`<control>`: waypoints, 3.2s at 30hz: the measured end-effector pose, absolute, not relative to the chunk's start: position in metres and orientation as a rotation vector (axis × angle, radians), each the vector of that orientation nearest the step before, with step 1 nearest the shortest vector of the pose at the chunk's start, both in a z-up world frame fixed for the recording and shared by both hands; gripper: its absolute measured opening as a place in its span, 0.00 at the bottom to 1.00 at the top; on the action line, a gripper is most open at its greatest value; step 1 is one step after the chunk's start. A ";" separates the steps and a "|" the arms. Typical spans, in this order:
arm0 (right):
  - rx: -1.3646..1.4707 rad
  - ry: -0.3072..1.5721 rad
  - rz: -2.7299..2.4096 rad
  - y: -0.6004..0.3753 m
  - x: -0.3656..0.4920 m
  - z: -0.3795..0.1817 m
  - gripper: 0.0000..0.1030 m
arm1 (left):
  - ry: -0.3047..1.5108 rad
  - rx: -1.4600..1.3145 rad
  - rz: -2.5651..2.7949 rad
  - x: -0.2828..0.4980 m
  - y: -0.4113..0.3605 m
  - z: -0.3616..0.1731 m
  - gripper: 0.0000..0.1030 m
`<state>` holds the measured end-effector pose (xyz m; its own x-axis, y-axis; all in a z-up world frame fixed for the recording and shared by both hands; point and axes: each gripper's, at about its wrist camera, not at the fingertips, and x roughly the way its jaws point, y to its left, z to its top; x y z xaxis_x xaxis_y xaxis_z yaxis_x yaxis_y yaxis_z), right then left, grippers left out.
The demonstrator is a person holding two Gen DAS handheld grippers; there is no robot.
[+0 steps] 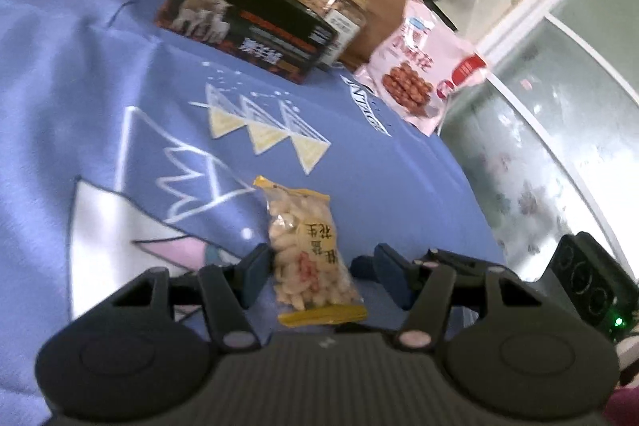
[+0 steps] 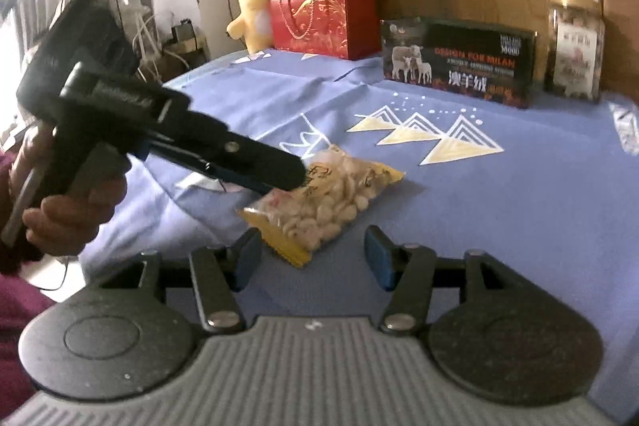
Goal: Organize snacks
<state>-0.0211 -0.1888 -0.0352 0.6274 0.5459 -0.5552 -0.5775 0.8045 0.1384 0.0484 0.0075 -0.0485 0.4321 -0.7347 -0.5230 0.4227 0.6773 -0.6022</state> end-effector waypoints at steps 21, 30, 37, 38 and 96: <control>-0.141 0.417 0.543 -0.172 0.045 0.001 0.25 | 0.721 -0.395 -0.746 0.118 0.005 0.002 0.31; -0.170 0.310 0.498 -0.158 0.167 0.027 0.25 | 0.594 -0.325 -0.615 0.226 0.001 0.046 0.31; -0.134 0.348 0.457 -0.149 0.230 0.012 0.32 | 0.586 -0.257 -0.436 0.277 -0.008 0.030 0.31; -0.121 0.356 0.450 -0.150 0.231 0.010 0.34 | 0.588 -0.258 -0.425 0.276 -0.008 0.028 0.31; 0.438 0.480 0.184 -0.218 -0.005 -0.019 0.77 | 0.653 0.100 -0.110 0.035 -0.037 -0.016 1.00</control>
<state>-0.0046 -0.2182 -0.0189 0.8728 0.2713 -0.4058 -0.0690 0.8915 0.4477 0.0349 -0.0373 -0.0163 0.7887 -0.0704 -0.6107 0.1335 0.9893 0.0583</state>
